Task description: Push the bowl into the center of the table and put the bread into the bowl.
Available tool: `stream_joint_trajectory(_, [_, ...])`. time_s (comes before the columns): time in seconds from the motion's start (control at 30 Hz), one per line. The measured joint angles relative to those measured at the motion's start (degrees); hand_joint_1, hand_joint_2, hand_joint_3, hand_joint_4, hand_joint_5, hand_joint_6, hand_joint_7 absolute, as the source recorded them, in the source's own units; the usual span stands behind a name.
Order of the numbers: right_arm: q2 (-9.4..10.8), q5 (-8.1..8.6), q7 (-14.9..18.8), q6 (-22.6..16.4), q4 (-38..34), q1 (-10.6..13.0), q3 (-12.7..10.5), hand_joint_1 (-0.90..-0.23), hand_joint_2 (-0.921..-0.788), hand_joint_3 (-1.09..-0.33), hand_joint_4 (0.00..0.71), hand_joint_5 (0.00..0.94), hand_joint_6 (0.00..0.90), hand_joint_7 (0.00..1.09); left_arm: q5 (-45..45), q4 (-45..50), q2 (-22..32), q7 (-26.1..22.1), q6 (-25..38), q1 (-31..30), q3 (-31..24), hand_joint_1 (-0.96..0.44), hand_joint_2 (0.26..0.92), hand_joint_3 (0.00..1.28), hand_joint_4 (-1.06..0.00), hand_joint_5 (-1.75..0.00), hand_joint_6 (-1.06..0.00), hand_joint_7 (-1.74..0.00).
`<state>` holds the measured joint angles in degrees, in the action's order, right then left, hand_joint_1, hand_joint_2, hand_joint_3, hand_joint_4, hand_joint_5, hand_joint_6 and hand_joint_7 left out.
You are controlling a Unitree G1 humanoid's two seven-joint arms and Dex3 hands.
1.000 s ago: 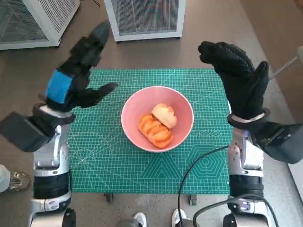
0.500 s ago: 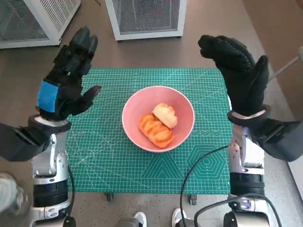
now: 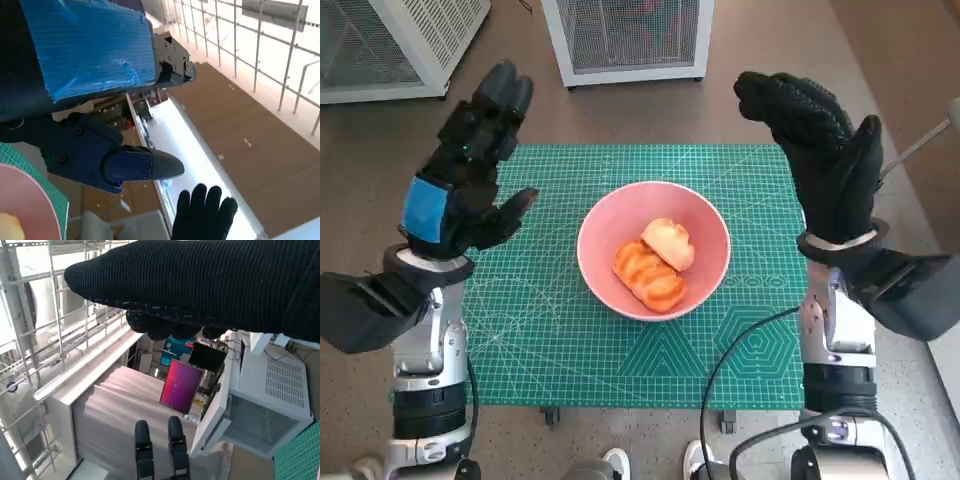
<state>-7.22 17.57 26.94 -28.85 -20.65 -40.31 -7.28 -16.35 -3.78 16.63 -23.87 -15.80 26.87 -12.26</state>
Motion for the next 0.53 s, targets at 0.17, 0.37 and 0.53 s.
stream_joint_trajectory(0.17, [-0.1, -0.07, 0.0, -0.3, -0.3, -0.2, 0.4, -0.637, -0.921, -0.705, 0.202, 0.004, 0.008, 0.43, 0.0, -0.7, 0.1, -0.3, 0.2, 0.7, 0.2, -0.67, 0.921, 0.35, -0.2, -0.02, -0.27, -0.03])
stream_joint_trajectory(0.37, [-0.3, -0.35, 0.0, -0.8, -0.8, -0.3, 0.7, -0.64, -0.921, -0.704, 0.196, 0.001, 0.003, 0.44, 0.0, -0.7, 0.2, -0.3, 1.0, 1.4, 0.5, -0.67, 0.921, 0.34, -0.2, -0.02, -0.28, -0.03])
stream_joint_trajectory(0.53, [-0.3, -0.99, 0.0, -1.0, -1.4, -0.4, 0.8, -0.644, -0.921, -0.703, 0.192, 0.0, 0.0, 0.44, 0.2, -0.7, 0.3, -0.3, 1.9, 1.6, 1.0, -0.68, 0.921, 0.34, -0.2, -0.01, -0.28, -0.03])
